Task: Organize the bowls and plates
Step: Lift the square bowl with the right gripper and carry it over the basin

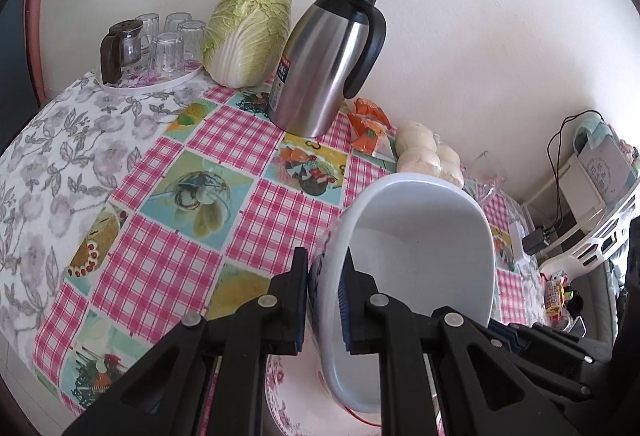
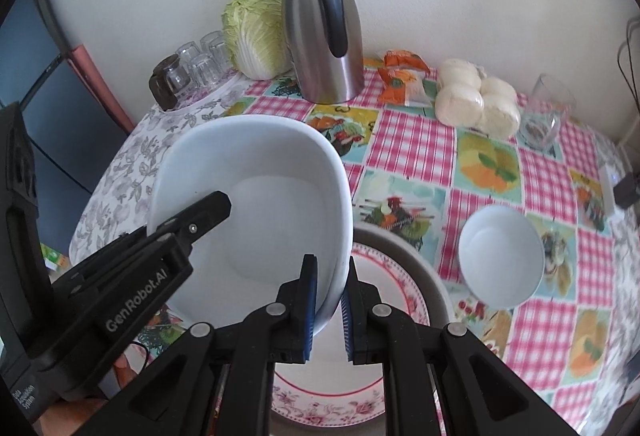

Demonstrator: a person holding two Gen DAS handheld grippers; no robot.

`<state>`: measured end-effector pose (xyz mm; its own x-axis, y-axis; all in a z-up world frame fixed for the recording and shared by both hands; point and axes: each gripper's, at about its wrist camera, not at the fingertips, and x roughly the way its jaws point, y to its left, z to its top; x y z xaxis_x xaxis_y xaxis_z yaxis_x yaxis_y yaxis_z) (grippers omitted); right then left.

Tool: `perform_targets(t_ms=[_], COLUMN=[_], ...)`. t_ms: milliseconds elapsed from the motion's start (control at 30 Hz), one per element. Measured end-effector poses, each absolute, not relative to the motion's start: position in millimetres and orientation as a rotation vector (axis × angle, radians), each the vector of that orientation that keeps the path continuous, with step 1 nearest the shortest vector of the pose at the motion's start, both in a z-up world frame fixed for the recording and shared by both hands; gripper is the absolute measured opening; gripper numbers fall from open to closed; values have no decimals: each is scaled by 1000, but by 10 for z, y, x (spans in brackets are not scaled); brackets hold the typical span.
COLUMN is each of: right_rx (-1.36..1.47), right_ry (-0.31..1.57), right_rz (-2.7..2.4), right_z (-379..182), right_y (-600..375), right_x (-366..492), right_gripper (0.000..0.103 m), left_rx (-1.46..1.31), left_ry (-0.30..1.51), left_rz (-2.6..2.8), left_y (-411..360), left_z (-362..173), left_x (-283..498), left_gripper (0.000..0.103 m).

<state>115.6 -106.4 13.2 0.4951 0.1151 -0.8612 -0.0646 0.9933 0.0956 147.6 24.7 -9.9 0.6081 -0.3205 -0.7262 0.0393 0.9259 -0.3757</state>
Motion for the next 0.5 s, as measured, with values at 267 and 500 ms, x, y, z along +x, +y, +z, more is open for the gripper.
perform_targets(t_ms=[267,500], right_rx=[118,156], right_ry=[1029,994], right_rz=[94,74], right_z=[7,-8], right_y=[-1173,-1263], right_x=[999,890], right_gripper=[13,13], left_rx=[-285,-215], left_ry=[894,888], left_rz=[-224,-231], left_y=[133,-17], left_z=[-95,-83], left_x=[1413,1371], left_gripper=[14,14])
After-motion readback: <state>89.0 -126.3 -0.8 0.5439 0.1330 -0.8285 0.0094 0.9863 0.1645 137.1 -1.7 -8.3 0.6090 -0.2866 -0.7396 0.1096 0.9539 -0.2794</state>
